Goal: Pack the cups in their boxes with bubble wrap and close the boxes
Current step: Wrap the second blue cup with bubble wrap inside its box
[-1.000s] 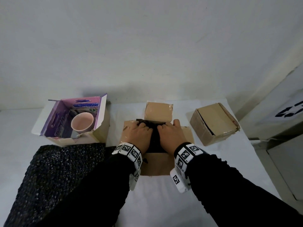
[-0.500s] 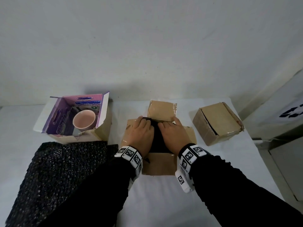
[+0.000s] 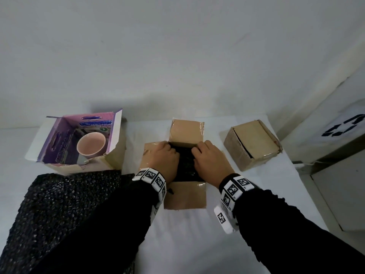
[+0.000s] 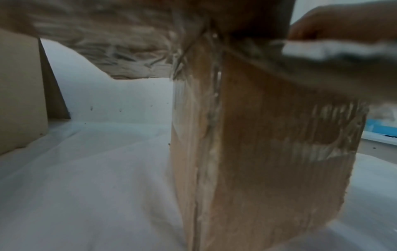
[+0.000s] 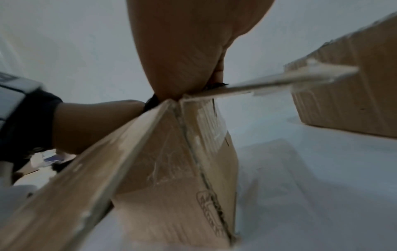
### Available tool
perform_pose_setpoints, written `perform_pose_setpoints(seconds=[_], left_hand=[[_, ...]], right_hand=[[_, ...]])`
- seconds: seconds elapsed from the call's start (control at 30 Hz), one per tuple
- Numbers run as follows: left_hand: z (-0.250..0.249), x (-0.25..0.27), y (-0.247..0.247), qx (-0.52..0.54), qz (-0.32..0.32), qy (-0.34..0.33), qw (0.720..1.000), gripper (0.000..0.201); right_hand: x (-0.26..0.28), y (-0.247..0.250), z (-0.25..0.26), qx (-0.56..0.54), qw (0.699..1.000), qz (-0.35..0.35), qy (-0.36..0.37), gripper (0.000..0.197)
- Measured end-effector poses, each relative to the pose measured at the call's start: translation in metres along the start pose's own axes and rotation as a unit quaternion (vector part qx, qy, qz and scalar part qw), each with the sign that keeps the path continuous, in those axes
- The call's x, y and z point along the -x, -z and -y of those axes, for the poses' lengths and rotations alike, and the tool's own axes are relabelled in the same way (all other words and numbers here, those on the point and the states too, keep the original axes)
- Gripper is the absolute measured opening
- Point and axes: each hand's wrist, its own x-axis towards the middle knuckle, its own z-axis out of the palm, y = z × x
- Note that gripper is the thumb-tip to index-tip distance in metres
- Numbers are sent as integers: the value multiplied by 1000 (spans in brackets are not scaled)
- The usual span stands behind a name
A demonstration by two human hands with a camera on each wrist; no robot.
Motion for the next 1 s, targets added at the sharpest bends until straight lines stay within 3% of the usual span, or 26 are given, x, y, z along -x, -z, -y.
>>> perform_pose_setpoints(seconds=[0.13, 0.23, 0.3, 0.43, 0.5, 0.6, 0.67, 0.73, 0.87, 1.0], left_hand=[[1, 2, -5, 82, -23, 29, 996, 17], [2, 6, -8, 50, -86, 2, 995, 20], [2, 10, -6, -1, -114, -21, 993, 19], [0, 9, 11, -31, -56, -35, 997, 15], [1, 10, 14, -10, -58, -50, 997, 15], [10, 21, 9, 61, -144, -76, 985, 32], [14, 33, 1, 55, -180, -113, 976, 46], [12, 44, -3, 35, -172, -153, 973, 54], [11, 52, -6, 18, -117, -143, 983, 69], [8, 58, -12, 27, -126, -134, 983, 51]], right_hand=[[15, 2, 1, 28, 998, 2, 50, 6], [19, 4, 1, 41, 998, 17, 53, 28], [17, 3, -1, 39, 997, 21, 66, 28], [20, 4, -5, 21, 996, 11, 88, 11], [27, 8, -5, 28, 995, -10, 100, 18], [38, 10, -5, 21, 992, -42, 119, 36], [42, 8, -5, 17, 993, -34, 108, 46], [43, 7, -4, 34, 995, -7, 94, 53], [37, 10, -1, 25, 993, 24, 117, 60], [39, 9, -2, -1, 990, -6, 141, 38]])
